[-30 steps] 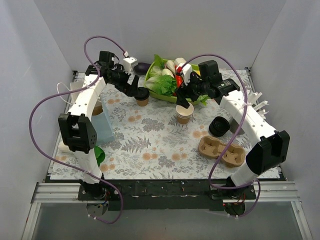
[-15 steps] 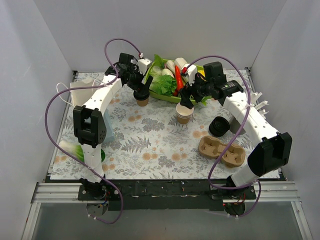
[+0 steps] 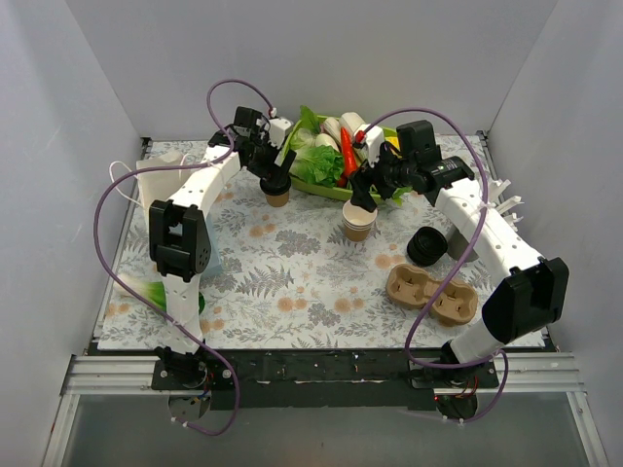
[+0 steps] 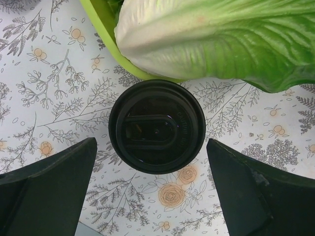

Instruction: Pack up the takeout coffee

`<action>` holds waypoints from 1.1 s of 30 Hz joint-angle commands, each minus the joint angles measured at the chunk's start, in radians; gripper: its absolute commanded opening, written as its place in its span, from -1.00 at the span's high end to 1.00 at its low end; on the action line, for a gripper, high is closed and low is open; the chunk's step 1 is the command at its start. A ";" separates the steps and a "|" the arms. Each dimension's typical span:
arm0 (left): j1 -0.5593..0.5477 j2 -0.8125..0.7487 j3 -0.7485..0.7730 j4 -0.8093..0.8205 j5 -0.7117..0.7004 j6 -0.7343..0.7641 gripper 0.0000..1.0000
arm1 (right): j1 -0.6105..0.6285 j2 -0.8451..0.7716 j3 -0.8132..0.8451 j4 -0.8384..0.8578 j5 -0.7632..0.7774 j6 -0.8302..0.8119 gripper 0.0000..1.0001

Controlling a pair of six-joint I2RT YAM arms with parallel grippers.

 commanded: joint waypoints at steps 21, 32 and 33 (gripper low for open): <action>-0.001 0.058 0.073 -0.002 -0.001 -0.006 -0.83 | -0.013 -0.044 -0.040 0.047 -0.016 0.011 -0.91; -0.001 0.037 0.057 -0.010 0.013 -0.003 -0.54 | -0.014 -0.036 -0.043 0.053 -0.016 0.011 -0.91; -0.001 0.031 0.053 -0.010 0.014 -0.003 -0.52 | -0.014 -0.035 -0.043 0.055 -0.016 0.011 -0.91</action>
